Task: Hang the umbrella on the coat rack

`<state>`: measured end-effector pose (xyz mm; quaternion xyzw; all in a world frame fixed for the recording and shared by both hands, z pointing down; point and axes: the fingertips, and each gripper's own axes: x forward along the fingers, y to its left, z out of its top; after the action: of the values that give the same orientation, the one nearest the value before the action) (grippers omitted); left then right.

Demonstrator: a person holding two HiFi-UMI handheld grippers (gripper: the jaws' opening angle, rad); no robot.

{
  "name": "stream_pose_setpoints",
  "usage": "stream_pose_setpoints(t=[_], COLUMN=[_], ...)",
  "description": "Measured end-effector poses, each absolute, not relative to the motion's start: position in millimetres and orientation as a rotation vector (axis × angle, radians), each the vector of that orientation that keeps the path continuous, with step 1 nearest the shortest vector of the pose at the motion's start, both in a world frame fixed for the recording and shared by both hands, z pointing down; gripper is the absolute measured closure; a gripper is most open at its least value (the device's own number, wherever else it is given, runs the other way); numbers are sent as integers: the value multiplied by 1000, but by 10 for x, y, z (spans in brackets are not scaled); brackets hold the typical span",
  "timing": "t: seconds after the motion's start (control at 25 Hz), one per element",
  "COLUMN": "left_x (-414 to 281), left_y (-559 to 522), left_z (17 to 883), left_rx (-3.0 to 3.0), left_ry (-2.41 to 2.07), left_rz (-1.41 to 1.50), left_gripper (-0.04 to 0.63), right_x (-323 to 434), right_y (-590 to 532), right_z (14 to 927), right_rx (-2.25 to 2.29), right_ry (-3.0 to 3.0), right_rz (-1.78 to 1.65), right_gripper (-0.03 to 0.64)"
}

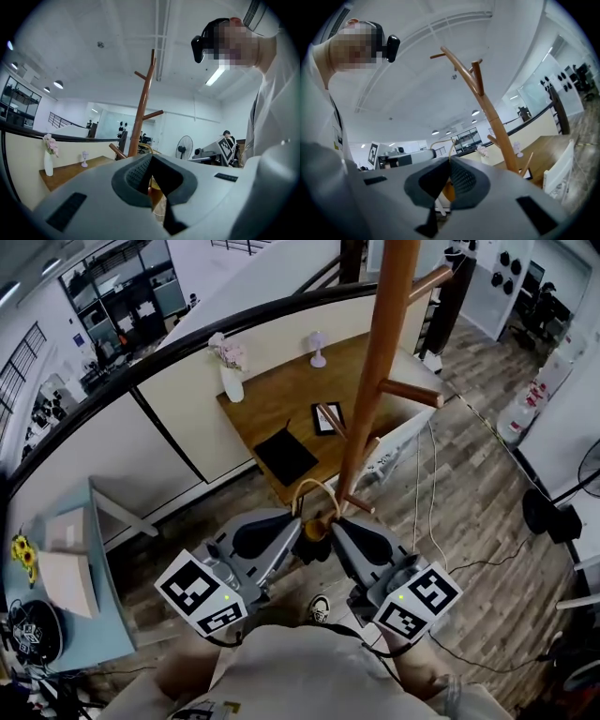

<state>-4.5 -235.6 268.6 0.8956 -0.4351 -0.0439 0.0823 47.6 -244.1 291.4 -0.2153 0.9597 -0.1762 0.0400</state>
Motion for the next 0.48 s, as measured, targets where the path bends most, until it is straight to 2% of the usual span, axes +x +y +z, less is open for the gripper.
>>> stream_pose_setpoints(t=[0.48], left_x=[-132], left_y=[-2397], left_z=[2826], left_rx=[2682], left_ry=[-1195], left_rz=[-94], left_gripper=[595], right_x=[376], right_y=[-2460], right_z=[3045], right_rx=[-772], right_ry=[2919], right_rz=[-566], right_gripper=[609])
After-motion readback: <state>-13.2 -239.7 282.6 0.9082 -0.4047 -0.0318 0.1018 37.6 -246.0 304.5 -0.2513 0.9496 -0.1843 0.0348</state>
